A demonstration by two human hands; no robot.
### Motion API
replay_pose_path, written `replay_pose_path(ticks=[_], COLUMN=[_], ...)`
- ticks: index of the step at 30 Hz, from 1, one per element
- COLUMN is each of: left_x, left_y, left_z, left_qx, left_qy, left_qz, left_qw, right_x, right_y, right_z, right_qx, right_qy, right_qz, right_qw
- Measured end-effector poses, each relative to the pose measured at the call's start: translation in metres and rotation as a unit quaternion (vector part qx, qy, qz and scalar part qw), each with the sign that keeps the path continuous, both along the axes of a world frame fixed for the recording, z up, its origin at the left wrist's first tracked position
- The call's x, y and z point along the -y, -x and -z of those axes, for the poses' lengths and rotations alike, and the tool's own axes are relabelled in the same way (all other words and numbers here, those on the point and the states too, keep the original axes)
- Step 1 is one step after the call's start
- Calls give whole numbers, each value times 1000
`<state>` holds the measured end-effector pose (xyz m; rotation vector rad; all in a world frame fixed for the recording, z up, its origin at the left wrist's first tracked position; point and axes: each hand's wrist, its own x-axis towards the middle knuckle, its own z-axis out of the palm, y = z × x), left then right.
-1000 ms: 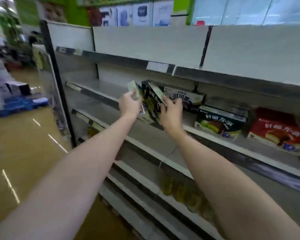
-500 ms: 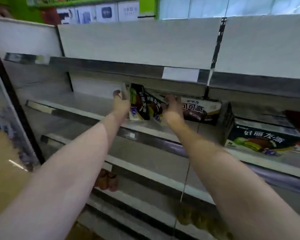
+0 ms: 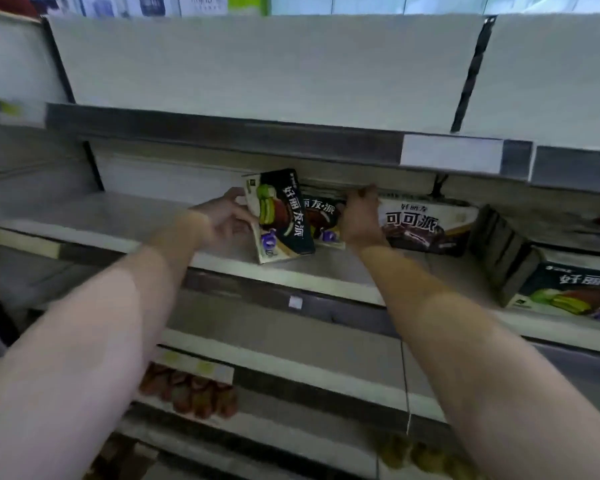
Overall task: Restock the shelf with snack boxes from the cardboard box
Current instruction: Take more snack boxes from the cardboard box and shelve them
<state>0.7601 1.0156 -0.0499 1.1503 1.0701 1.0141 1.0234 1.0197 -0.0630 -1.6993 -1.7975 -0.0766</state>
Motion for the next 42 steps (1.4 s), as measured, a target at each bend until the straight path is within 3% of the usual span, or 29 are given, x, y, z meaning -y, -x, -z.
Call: replay_pose_path(ticks=[4,9,12,17,21,25,32,37,39,42], left_x=[-6,1,1,7,6,9,-4,-29,-74,-79], left_y=[-10,-34,-32,-32,-36,-48,-66,-64,-55,-51], left_z=[6,18,18,16,19,27,24,33,58,62], left_qx=[21,64,-27,-109,-291,-318,-353,-338,-328,-323], left_qy=[5,40,-4,-94,-107,-113,-128,-120,-119,-116], left_qz=[45,43,-21,-128,-125,-107,-92,-79,-66,-66], left_qw=[999,996,999,981,943,935,922,930,935,937], right_x=[8,16,22,27,35,45,40,32,31,30], right_y=[2,-9,-10,3,11,0,5,13,12,7], right_z=[-9,-9,-13,-3,-3,-1,16,19,19,18], right_qx=[-64,-79,-103,-31,-32,-56,-109,-120,-132,-125], right_qy=[18,1,20,95,63,36,154,147,149,152], right_qz=[54,9,-34,-22,-4,18,15,67,69,59], right_qw=[996,997,994,995,997,998,982,980,978,979])
